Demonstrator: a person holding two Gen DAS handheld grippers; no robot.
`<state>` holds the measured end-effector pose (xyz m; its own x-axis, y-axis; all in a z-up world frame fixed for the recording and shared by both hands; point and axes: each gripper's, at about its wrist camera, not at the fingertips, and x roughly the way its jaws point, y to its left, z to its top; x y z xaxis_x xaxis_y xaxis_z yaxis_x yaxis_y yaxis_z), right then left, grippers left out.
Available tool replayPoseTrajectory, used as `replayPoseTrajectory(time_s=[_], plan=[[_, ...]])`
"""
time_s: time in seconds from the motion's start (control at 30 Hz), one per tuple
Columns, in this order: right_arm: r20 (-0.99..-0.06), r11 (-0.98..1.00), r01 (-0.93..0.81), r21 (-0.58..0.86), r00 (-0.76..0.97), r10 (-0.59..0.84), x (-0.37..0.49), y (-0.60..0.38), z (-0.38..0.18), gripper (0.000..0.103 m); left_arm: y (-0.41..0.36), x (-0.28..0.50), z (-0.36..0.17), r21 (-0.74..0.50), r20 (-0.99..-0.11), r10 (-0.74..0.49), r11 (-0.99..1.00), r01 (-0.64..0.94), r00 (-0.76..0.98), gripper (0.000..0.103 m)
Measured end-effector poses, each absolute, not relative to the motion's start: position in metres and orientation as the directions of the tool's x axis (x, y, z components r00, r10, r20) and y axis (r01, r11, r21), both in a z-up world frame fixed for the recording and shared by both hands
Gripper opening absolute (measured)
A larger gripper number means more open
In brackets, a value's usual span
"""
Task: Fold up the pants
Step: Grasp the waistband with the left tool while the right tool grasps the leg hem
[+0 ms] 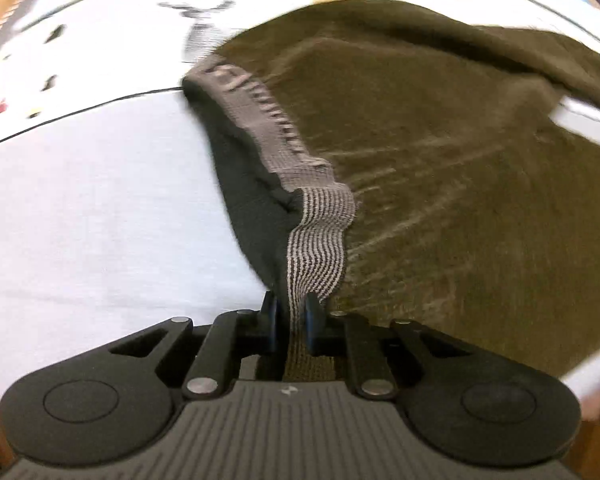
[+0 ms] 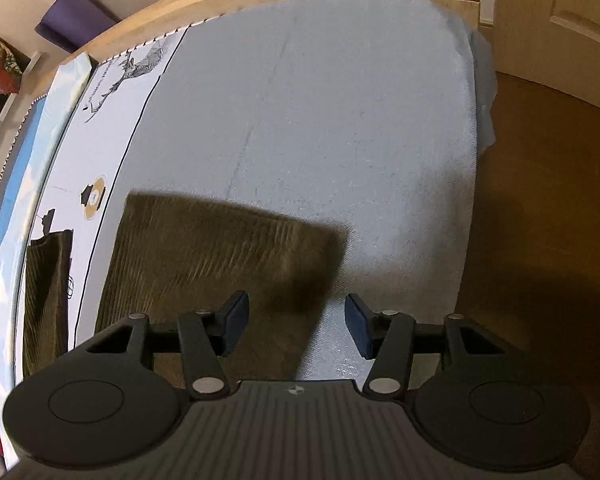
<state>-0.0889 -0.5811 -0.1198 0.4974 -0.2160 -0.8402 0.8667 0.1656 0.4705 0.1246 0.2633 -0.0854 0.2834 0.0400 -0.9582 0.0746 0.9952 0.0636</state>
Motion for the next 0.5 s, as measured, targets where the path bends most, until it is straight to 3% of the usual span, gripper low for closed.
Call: replayPoseTrajectory(time_s=[0.07, 0.17, 0.27, 0.37, 0.43, 0.5], plan=[[-0.852, 0.185, 0.879, 0.440, 0.474, -0.223, -0.086, -0.582, -0.120, 0.057, 0.268, 0.124, -0.087, 0.038, -0.966, 0.016, 0.996, 0.080, 0.260, 0.019], [-0.886, 0.209, 0.901, 0.380, 0.420, -0.199, -0.079, -0.581, -0.128, 0.056, 0.269, 0.127, -0.089, 0.048, -0.967, 0.032, 0.997, 0.055, 0.254, 0.034], [-0.898, 0.246, 0.906, 0.345, 0.395, -0.196, -0.074, -0.578, -0.131, 0.053, 0.275, 0.133, -0.093, 0.008, -0.972, 0.005, 1.000, 0.009, 0.234, 0.038], [-0.890, 0.314, 0.896, 0.314, 0.392, -0.231, -0.068, -0.575, -0.128, 0.019, 0.270, 0.128, -0.099, -0.010, -0.978, -0.015, 1.000, 0.024, 0.210, 0.038], [-0.884, 0.328, 0.891, 0.314, 0.400, -0.241, -0.069, -0.574, -0.127, 0.010, 0.264, 0.127, -0.101, 0.011, -0.976, -0.001, 0.999, 0.051, 0.220, 0.034], [-0.875, 0.312, 0.895, 0.318, 0.404, -0.267, -0.074, -0.575, -0.121, 0.008, 0.260, 0.124, -0.099, 0.029, -0.972, 0.011, 0.997, 0.070, 0.235, 0.021]])
